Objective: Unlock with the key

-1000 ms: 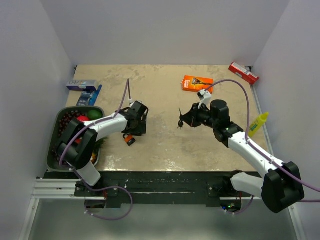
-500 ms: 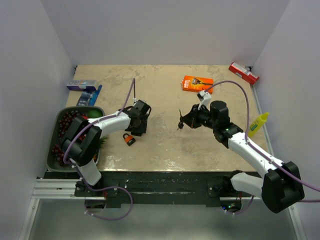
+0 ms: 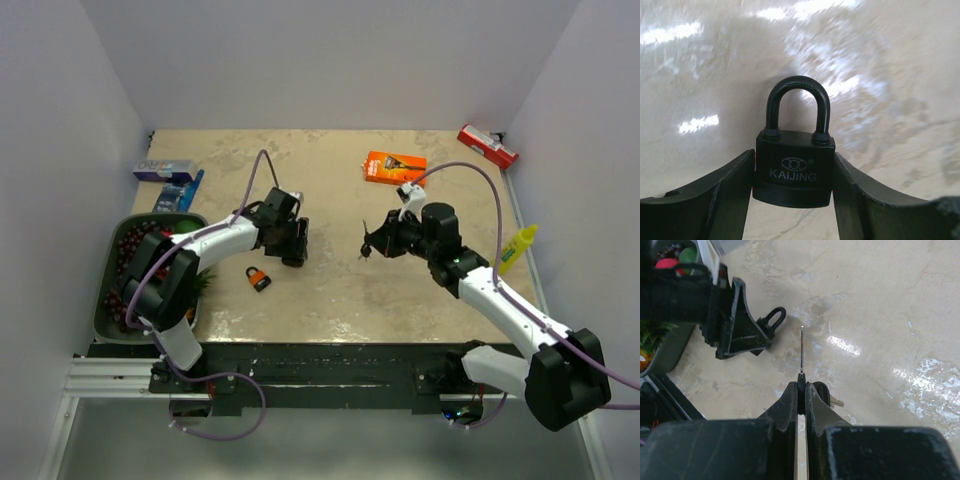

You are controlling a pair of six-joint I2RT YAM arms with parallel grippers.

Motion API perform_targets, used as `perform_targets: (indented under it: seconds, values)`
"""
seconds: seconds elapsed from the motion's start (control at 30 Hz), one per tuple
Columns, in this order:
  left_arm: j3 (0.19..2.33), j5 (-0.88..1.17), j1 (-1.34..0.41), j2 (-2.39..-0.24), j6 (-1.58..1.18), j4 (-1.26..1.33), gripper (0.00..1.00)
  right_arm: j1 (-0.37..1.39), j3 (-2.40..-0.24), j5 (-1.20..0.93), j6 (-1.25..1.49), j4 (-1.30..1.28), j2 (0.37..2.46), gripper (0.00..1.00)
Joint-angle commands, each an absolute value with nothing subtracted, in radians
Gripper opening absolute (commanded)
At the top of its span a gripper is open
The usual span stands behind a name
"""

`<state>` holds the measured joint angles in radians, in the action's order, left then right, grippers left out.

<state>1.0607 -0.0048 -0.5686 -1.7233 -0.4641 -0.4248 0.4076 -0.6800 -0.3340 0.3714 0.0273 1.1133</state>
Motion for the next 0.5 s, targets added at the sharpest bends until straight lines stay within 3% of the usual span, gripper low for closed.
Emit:
perform_targets:
  seconds: [0.0,0.37,0.47]
  values:
    - [1.163,0.266,-0.476,-1.646,-0.535,-0.234,0.0,0.41,-0.716,-0.284,0.353,0.005,1.091,0.0]
    - [0.898,0.699,-0.269,-1.509,-0.861,0.482,0.0,0.486,-0.768,-0.239,0.396,0.017,1.17,0.0]
    - [0.871,0.77,-0.249,-1.514,-0.916,0.555,0.0,0.523,-0.802,-0.241,0.41,0.026,1.222,0.0]
